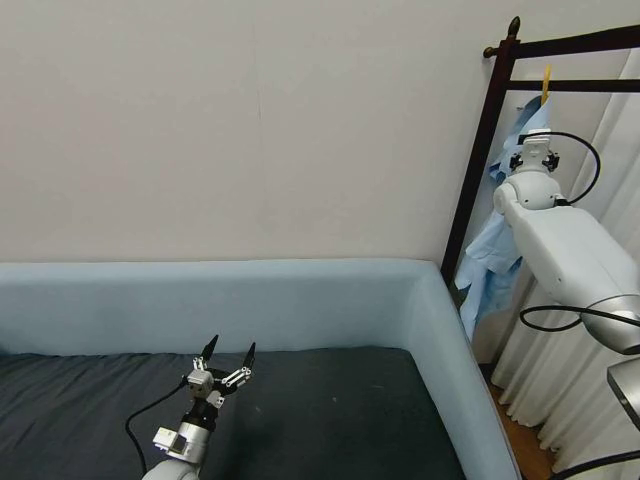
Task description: Pick up the clothes from the sofa and hang them on the clothes hanger.
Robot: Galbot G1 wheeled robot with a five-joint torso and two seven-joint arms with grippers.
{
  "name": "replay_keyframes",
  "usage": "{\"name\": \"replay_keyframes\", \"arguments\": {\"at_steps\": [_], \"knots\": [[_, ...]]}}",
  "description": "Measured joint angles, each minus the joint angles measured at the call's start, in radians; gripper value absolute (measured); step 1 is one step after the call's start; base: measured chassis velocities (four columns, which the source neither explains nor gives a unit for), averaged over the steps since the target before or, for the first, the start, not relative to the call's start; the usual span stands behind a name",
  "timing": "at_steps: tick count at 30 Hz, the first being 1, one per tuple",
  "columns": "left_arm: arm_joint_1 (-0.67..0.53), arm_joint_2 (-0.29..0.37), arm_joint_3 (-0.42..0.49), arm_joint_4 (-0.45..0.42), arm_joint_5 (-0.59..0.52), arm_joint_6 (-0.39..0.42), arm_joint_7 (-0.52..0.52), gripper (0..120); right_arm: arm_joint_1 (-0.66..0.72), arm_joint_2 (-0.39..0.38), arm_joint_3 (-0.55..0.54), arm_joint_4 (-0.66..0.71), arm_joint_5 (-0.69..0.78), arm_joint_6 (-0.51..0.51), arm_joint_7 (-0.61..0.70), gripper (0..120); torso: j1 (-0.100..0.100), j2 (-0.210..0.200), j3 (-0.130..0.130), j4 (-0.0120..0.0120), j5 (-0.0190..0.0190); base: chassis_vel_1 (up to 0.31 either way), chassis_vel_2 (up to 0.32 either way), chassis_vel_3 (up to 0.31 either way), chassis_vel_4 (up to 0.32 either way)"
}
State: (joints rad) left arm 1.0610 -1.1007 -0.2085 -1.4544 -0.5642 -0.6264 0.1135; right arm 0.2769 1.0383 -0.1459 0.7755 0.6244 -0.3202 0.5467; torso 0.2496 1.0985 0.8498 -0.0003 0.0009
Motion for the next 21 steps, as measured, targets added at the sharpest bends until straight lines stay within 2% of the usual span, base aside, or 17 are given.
{"name": "replay_keyframes", "arguments": {"at_steps": [12,17,20,21], "knots": [[-0.001,-0.002,0.006,0.0,0.001,0.0,0.002,100,-0.028,-0.028,-0.005,0.065,0.044,-0.068,-0.002,7,0.0,0.0,0.0,0.0,-0.0002,0.0,0.0,0.0,0.0],[-0.005,-0.007,0.007,0.003,-0.001,-0.003,0.003,100,-0.065,-0.056,-0.006,0.139,0.042,-0.075,-0.006,21,0.0,0.0,0.0,0.0002,0.0007,0.0,0.0,0.0,0.0],[-0.003,-0.017,0.002,-0.007,-0.019,-0.01,0.002,100,-0.112,-0.098,0.002,0.248,0.015,-0.005,-0.004,34,0.0,0.0,0.0,0.0,0.0,0.0,0.0,0.0,0.0],[-0.003,-0.017,0.002,-0.007,-0.019,-0.01,0.002,100,-0.112,-0.098,0.002,0.248,0.015,-0.005,-0.004,34,0.0,0.0,0.0,0.0,0.0,0.0,0.0,0.0,0.0]]}}
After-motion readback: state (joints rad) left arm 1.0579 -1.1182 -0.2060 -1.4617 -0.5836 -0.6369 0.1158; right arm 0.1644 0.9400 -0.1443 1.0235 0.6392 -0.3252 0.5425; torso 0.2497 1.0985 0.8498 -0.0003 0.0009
